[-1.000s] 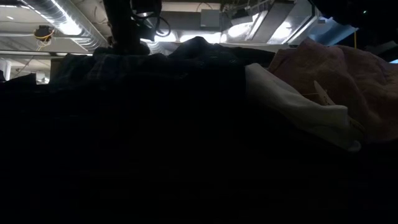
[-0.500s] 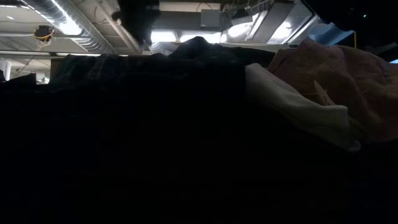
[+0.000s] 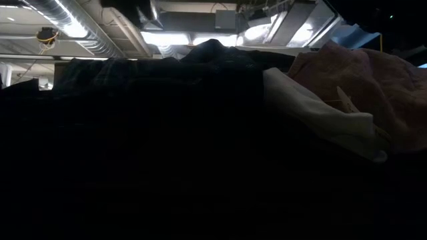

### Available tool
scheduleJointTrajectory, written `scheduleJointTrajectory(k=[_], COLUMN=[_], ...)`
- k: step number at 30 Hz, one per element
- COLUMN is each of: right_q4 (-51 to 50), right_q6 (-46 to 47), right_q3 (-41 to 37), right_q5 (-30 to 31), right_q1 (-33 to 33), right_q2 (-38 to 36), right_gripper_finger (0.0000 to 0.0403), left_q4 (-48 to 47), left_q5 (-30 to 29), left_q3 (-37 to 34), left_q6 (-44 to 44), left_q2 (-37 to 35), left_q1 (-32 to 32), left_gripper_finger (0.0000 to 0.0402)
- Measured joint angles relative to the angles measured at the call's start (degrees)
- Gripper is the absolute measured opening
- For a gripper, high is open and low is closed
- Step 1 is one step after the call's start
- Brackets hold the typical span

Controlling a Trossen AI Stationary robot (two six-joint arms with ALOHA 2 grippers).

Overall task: Sort clothes
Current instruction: Put the blue checkered into the left laundry organizer

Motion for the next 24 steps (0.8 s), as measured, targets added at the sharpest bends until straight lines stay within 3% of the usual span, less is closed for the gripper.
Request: scheduleJointTrajectory(k=[10,18,24], right_q4=[1.53,1.73,1.7], right_q6=[-0.01,-0.09,-0.46], right_q3=[0.0,0.0,0.0], right_q5=[0.06,3.32,4.56], right_q1=[0.0,0.02,0.02], right_q2=[0.0,0.0,0.0], right_gripper_finger=[0.025,0.025,0.025], left_q4=[-9.2,-8.26,-6.12], left_q5=[-0.55,-1.78,-7.8], left_q3=[-9.74,-20.02,-25.07], left_q6=[-27.21,-30.51,-30.98], left_q2=[-0.07,0.0,0.0], left_q1=[-11.02,-11.49,-10.69], left_gripper_finger=[0.02,0.02,0.02])
